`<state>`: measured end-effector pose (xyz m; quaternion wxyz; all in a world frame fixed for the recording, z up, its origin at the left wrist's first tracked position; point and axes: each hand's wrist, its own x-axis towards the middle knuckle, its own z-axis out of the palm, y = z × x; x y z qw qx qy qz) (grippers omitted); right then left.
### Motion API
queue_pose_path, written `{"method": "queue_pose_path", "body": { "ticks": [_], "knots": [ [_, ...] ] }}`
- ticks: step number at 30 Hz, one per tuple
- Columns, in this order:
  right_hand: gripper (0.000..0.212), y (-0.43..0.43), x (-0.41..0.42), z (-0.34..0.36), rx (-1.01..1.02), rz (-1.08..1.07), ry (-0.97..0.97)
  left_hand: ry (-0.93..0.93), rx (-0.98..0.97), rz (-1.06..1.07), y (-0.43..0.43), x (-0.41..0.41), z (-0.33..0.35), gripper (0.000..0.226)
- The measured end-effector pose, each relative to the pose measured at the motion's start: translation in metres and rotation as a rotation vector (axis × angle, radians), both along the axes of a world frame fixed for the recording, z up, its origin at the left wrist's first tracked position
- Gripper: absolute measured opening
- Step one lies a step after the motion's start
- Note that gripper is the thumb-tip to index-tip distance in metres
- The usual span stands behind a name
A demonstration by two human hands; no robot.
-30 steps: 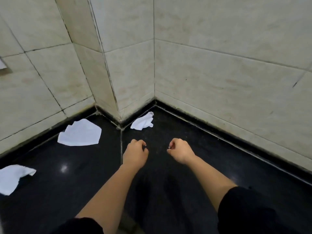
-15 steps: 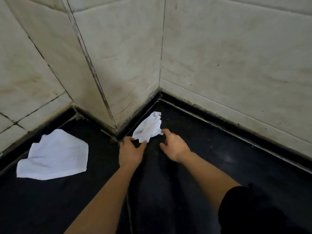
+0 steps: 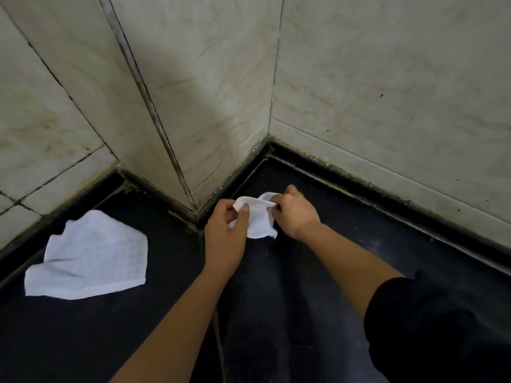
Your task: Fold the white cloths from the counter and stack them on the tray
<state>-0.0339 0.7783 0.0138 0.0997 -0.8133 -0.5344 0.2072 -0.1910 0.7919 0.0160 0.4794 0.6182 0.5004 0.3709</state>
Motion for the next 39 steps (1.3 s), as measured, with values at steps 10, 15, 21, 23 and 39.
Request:
{"method": "queue_pose_path", "body": {
  "ticks": [10,15,21,23,39],
  "knots": [
    [0.029,-0.102,0.051,0.054,0.058,-0.094,0.074,0.039,0.077,-0.024,-0.049,-0.006,0.063,0.013],
    [0.04,-0.177,0.073,0.094,0.037,-0.175,0.497,0.037,0.045,-0.037,-0.09,-0.012,0.075,0.015],
    [0.023,-0.277,0.089,0.105,-0.119,-0.223,0.858,0.124,-0.078,-0.083,-0.171,-0.009,0.062,0.02],
    [0.015,-0.302,0.095,0.1,-0.191,-0.259,0.95,0.151,-0.169,-0.137,-0.188,-0.01,0.054,0.019],
    [0.005,-0.357,0.067,-0.011,0.151,-0.837,0.619,0.191,-0.41,-0.035,-0.226,0.004,-0.024,0.008]
  ]
}}
